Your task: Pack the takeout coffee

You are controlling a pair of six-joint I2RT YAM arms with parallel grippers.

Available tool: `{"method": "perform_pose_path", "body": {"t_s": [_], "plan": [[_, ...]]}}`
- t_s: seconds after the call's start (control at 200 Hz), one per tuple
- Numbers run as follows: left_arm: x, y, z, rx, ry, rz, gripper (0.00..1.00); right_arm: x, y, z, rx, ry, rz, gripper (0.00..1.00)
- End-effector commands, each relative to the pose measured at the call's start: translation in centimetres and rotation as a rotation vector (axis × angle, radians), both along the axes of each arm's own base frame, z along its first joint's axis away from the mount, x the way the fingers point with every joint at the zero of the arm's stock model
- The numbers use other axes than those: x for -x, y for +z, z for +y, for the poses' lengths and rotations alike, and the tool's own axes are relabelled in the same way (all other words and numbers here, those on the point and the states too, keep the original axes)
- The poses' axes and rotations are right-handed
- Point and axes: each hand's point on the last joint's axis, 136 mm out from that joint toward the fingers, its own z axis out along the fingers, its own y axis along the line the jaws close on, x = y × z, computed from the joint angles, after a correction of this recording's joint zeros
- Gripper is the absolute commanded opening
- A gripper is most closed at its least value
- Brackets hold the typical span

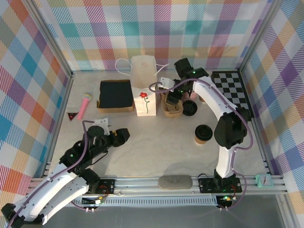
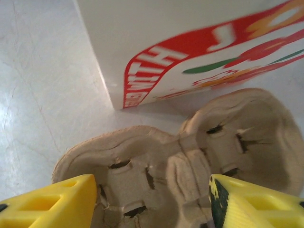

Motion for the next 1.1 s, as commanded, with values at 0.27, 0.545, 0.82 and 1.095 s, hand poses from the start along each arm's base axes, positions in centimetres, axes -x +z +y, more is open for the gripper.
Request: {"method": "perform_pose_path", "body": {"t_s": [0.27, 0.545, 0.82, 1.095], "plan": [[0.4, -1.4, 1.4, -0.038, 0.038, 0.028, 0.66, -0.5, -2.5, -0.3, 0.099, 0.107, 0.029, 0.65], [0.4, -1.5, 1.7, -0.055, 0.048, 0.034, 0.66, -2.0, -3.5, -0.2, 0.11, 0.109, 0.023, 0.65], [0.2, -1.5, 1.8, -0.058, 0.055, 0.037, 0.66, -2.9, -4.2, -0.7, 0.123, 0.095, 0.027, 0.66], [0.0, -1.4, 1.7, -0.057, 0.054, 0.037, 0.66, -3.3, -4.9, -1.2, 0.125, 0.081, 0.031, 0.66]]}}
